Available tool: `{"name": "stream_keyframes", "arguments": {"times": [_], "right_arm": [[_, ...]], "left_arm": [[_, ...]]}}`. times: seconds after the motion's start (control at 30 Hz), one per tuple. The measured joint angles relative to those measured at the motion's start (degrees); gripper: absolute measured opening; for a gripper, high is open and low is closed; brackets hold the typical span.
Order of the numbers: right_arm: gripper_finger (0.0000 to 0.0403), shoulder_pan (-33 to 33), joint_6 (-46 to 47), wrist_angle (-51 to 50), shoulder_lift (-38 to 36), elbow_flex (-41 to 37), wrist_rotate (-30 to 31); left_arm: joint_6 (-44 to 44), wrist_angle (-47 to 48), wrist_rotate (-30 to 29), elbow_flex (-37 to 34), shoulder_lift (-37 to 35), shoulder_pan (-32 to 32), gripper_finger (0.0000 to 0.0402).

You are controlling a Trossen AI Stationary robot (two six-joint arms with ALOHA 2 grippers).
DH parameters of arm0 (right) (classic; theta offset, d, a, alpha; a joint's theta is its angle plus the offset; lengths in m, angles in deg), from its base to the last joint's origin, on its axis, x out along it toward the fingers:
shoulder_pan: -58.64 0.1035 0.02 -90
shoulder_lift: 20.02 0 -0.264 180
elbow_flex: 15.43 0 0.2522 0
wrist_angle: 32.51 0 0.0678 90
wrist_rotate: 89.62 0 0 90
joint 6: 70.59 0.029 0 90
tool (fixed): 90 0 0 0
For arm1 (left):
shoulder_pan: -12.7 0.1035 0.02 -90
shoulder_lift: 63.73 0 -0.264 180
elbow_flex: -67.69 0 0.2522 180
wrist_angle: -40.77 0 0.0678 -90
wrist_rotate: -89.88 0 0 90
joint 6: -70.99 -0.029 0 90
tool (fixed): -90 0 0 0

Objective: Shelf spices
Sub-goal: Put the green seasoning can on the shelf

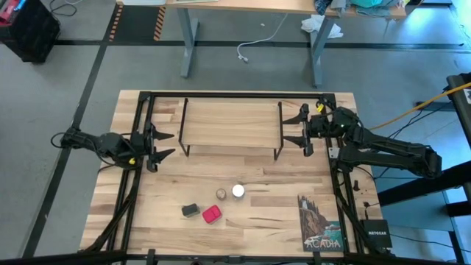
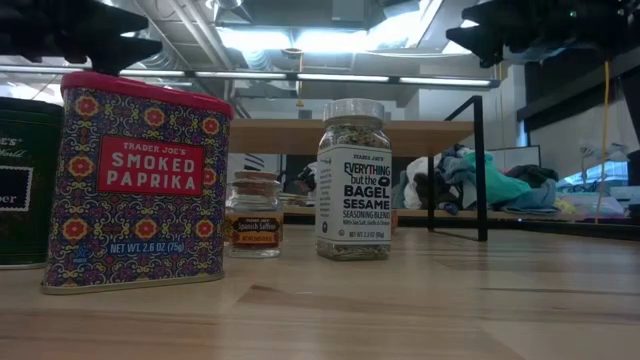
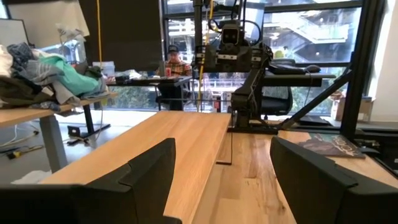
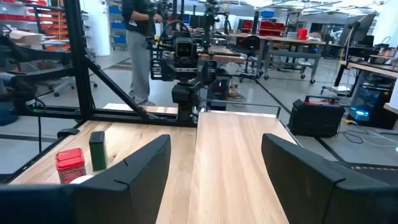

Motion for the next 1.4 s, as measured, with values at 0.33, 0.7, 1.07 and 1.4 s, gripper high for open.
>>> {"name": "stream_keyframes", "arguments": {"times": [0.33, 0.7, 1.07, 1.4], "right_arm": [[0.0260, 0.0, 0.8, -0.2, 0.0, 0.0, 0.0], [0.0260, 0.0, 2.8, 0.1, 0.0, 0.0, -1.5], [0.0260, 2.5, 3.1, 1.4, 0.8, 0.0, 0.8], [0.0260, 6.1, 1.6, 1.6, -3.5, 0.8, 7.7]], "left_arm": [[0.6, 0.3, 1.2, 0.0, 0.0, 1.2, 0.0255], [3.7, -2.6, 2.7, -4.4, 0.2, 1.2, 0.0255], [4.9, -3.9, 2.7, -5.0, 0.3, 1.2, 0.0255], [2.2, -6.5, 3.4, -2.0, 1.5, 1.2, 0.0255]]}}
